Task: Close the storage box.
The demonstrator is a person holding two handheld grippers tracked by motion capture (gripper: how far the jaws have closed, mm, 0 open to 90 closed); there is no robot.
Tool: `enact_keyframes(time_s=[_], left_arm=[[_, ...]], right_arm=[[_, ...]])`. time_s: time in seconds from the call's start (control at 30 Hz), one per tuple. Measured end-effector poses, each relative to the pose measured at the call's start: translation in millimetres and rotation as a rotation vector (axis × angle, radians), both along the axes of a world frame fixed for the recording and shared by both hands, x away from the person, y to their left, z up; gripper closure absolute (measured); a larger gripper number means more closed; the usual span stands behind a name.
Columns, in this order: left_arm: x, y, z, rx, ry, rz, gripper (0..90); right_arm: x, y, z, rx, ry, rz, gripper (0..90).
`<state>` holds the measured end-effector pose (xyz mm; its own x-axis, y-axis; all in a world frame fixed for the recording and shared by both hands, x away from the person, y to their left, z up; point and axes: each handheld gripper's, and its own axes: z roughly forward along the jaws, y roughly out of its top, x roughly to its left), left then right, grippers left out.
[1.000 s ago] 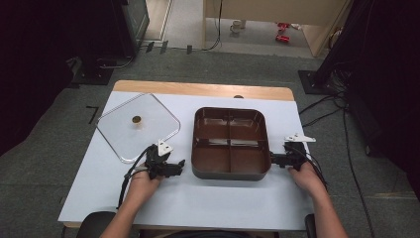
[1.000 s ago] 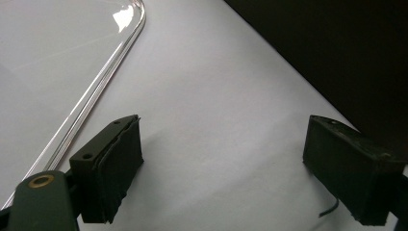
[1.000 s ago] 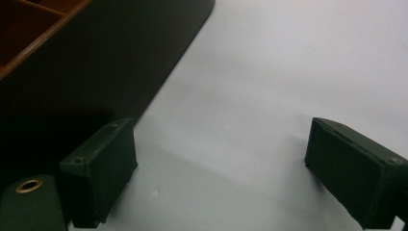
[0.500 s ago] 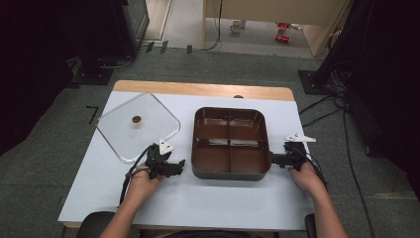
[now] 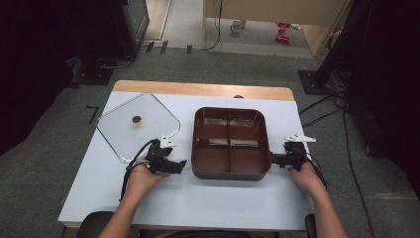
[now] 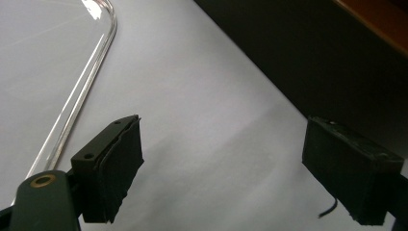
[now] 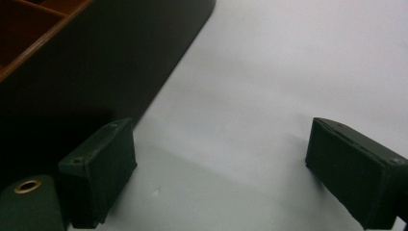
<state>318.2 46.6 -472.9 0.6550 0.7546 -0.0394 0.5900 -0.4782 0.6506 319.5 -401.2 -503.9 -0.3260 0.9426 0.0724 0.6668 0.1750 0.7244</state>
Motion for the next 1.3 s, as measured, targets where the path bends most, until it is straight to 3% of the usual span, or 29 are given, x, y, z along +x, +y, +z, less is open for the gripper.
enact_keyframes(time_s=[0.17, 0.57, 0.77, 1.3], left_arm=[[2.9, 5.2, 12.2, -0.037, -0.015, -0.012, 16.0], [15.1, 17.2, 22.8, -0.035, -0.028, -0.002, 16.2], [22.6, 23.5, 27.8, -0.045, -0.026, 0.006, 20.4], [52.3, 35.7, 33.3, -0.029, -0.022, 0.032, 22.4]], right_arm=[[0.0, 0.0, 0.0, 0.0, 0.0, 0.0, 9.9], [0.0, -0.1, 0.0, -0.001, 0.0, 0.001, 9.9], [0.0, -0.1, 0.0, -0.001, 0.001, 0.001, 9.9], [0.0, -0.1, 0.0, -0.003, 0.001, 0.001, 9.9]])
